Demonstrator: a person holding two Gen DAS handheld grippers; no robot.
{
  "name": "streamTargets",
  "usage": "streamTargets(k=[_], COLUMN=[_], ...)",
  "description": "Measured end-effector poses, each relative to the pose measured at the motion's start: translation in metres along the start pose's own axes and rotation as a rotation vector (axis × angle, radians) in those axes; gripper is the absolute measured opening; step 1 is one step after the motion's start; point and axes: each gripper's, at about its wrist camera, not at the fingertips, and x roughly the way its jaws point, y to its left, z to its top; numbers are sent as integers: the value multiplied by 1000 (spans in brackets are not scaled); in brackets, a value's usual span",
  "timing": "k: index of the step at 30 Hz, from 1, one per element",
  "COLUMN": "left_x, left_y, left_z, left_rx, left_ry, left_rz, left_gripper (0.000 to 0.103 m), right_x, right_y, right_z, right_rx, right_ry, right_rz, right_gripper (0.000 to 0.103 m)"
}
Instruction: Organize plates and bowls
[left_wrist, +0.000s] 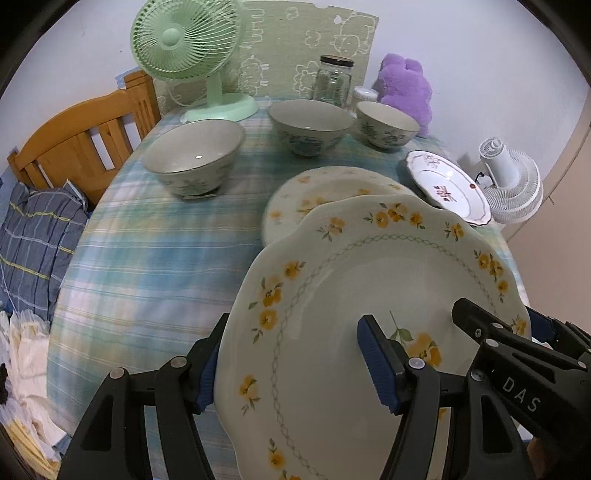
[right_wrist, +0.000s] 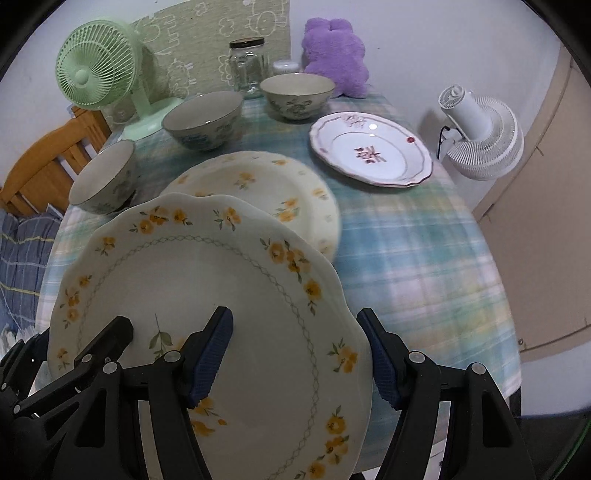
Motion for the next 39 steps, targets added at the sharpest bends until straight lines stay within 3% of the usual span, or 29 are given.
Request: streamTargets(k=[20,39], left_x=[37,91], left_y=[-133,-178], left_z=[-2,-10], left_rx=[27,12], left_ry=[43,108], left_rz=[-15,0], left_gripper=[67,68], right_x=[26,80], right_y=[-148,-195], right_z=[12,17], right_rx=[47,49], right_ry=[23,103], right_rz=[-15,-43], right_gripper=[72,72])
